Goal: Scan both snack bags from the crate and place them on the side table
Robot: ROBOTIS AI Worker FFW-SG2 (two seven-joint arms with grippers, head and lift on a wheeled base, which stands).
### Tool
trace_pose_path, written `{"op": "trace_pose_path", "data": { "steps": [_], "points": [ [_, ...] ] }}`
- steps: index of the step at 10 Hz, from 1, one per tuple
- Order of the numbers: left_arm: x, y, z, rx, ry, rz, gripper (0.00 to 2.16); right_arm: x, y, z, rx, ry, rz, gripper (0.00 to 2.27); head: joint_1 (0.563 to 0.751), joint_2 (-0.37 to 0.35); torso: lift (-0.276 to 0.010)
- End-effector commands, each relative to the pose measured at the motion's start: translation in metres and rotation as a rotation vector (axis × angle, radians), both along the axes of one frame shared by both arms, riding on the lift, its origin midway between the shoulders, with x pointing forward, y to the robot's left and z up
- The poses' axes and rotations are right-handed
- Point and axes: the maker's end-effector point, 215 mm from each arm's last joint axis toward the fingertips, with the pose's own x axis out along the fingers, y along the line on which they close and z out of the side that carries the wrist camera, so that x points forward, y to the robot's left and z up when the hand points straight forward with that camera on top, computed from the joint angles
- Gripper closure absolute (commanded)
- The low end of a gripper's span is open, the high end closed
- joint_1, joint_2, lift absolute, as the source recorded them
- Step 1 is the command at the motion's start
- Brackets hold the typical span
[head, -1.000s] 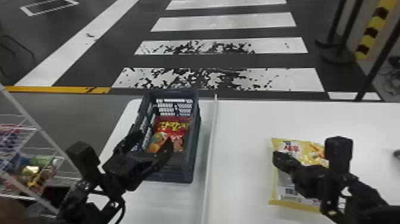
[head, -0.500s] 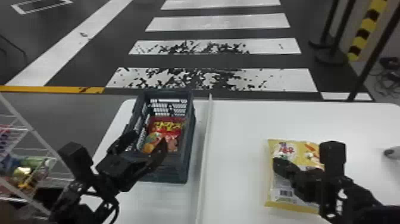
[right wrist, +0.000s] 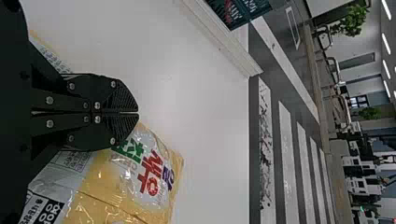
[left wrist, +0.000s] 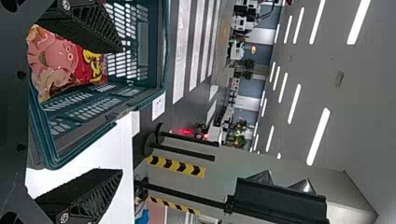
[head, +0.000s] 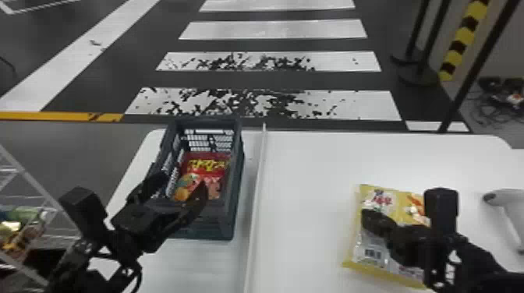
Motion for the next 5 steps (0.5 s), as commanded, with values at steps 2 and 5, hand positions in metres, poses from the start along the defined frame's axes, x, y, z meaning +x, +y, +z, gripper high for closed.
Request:
{"op": "trace_pose_path", "data": {
  "steps": [2,5],
  "points": [
    [0.000,0.000,0.000,0.001,0.001,-0.001,0.08,0.001,-0.025,0.000,-0.022,-0.001,-0.022,2.25,0.695,0.070,-0.095],
    [0.001,0.000,0.000,-0.001,-0.002,-0.001,0.08,-0.015,0.002,0.019,0.024,-0.005,0.029,2.25,0.695,0.055,-0.095]
  ]
}}
